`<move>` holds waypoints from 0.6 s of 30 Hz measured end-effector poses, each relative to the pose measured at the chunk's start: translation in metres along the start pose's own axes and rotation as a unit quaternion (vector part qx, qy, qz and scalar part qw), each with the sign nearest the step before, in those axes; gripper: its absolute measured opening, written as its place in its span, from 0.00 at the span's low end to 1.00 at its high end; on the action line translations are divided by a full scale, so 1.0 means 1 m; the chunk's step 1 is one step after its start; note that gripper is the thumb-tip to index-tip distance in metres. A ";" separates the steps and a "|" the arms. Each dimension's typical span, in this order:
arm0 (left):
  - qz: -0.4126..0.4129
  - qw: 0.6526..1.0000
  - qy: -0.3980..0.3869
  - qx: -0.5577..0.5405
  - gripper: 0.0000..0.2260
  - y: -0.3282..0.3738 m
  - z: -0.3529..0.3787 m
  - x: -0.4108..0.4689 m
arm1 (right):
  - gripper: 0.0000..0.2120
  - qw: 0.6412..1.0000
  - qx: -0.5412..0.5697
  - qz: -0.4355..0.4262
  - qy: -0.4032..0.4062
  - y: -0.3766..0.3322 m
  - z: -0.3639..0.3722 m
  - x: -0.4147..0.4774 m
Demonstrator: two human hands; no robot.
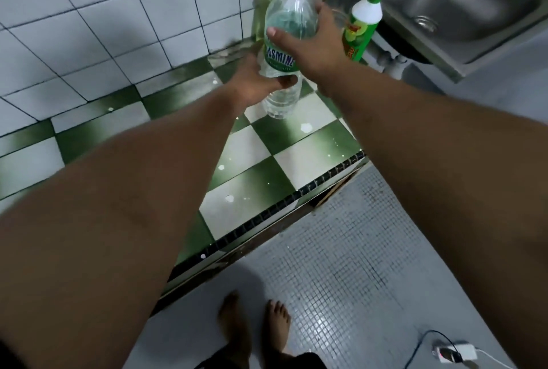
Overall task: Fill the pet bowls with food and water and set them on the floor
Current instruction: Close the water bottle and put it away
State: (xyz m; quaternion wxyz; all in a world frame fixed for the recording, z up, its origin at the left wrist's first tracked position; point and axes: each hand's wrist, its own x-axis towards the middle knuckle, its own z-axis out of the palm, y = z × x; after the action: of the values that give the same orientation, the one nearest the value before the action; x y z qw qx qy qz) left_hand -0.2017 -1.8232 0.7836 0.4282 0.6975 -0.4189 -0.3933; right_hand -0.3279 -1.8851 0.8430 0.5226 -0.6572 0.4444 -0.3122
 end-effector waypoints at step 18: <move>0.040 0.980 0.127 -0.148 0.43 -0.030 0.006 -0.097 | 0.39 0.997 0.005 -0.062 -0.039 -0.003 0.020 -0.095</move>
State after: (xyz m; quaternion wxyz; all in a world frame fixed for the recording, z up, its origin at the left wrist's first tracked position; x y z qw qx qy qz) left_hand -0.2326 -1.7271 0.7725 0.5918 0.6533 -0.3256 -0.3419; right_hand -0.3485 -1.7901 0.8457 0.5227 -0.6922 0.3806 -0.3206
